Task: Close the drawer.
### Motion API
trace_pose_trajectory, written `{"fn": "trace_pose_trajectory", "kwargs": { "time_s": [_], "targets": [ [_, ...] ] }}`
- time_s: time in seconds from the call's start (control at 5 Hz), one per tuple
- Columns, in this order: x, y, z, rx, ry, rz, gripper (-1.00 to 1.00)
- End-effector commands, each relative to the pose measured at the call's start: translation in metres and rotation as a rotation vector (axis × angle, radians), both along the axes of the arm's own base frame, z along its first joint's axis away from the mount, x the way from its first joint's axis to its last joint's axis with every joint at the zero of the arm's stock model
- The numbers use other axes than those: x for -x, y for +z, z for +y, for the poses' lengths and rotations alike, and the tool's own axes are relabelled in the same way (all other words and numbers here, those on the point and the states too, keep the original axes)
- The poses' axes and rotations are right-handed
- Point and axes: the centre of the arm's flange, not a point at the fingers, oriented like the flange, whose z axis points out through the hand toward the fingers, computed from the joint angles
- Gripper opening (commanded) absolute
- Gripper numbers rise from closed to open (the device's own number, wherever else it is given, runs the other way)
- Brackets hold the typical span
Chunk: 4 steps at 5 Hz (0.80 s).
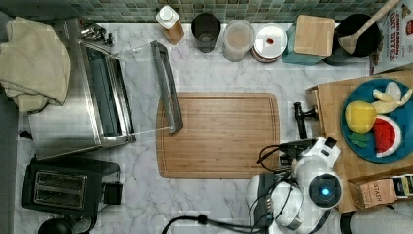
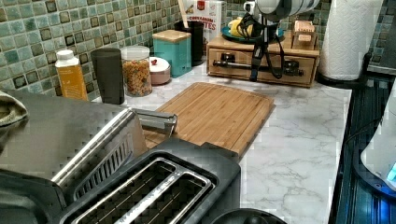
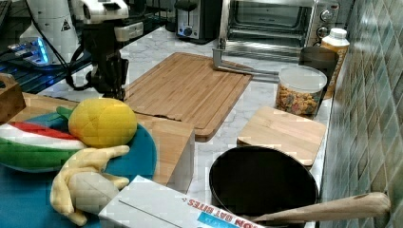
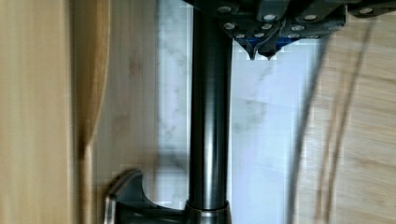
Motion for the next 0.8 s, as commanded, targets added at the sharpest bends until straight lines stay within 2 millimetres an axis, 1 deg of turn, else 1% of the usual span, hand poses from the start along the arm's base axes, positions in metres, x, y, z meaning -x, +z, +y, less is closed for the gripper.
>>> {"fn": "trace_pose_trajectory", "kwargs": {
  "time_s": [0.2,0.8],
  "targets": [
    [-0.0213,0.0937,-0.1444,0.156,-0.105,-0.15,-1.0],
    [-0.0213,0.0935,-0.1443,0.156,-0.104,-0.15,-1.0]
  ]
}}
